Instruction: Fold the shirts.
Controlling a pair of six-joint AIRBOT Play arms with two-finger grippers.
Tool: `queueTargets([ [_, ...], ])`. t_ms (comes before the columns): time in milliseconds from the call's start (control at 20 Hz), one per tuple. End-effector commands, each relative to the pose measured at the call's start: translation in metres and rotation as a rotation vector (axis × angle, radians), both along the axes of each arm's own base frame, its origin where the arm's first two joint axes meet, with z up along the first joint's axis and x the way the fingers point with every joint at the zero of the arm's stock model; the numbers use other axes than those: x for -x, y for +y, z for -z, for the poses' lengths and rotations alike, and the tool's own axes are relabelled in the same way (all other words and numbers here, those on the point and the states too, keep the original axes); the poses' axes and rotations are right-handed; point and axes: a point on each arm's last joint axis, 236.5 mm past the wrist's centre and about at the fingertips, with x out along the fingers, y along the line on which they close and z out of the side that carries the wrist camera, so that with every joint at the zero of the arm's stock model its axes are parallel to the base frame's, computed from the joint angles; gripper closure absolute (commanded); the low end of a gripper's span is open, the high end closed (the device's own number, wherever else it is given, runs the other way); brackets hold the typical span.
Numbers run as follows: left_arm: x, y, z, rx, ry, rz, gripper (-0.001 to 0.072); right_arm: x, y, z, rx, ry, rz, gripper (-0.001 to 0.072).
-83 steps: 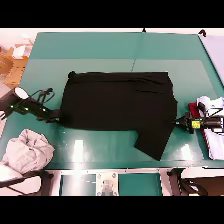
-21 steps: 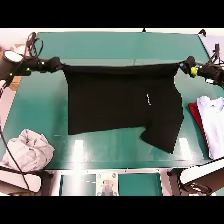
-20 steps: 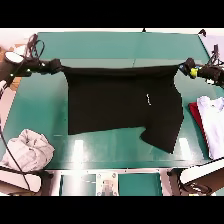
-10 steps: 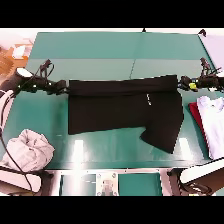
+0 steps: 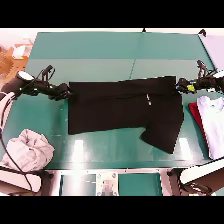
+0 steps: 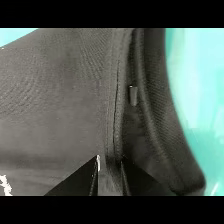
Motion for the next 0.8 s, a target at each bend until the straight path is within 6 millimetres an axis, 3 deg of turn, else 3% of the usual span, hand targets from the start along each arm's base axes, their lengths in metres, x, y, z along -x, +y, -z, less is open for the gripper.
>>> queueTargets([
  [0,0.018,-0.001,-0.009,0.055,0.096,0.012,0.0222,0.015,0.000,-0.014,-0.047,0.060,0.016,0.0523],
  [150,0.052,0.020,-0.015,0.069,0.235,0.022,0.0222,0.046,-0.013,-0.032,-0.072,0.118,0.028,0.0512],
  [300,0.102,0.032,-0.019,0.048,0.314,0.038,0.0222,0.087,-0.026,-0.038,-0.084,0.159,0.063,0.0514],
  [500,0.174,0.042,0.000,-0.076,0.331,0.010,0.0222,0.152,-0.058,-0.042,-0.055,0.148,0.149,0.0514],
  [600,0.185,0.037,0.009,-0.073,0.301,-0.027,0.0221,0.180,-0.082,-0.045,-0.038,0.124,0.251,0.0512],
  [750,0.184,0.021,0.024,0.003,0.283,-0.068,0.0221,0.214,-0.105,-0.040,-0.048,0.127,0.386,0.0478],
])
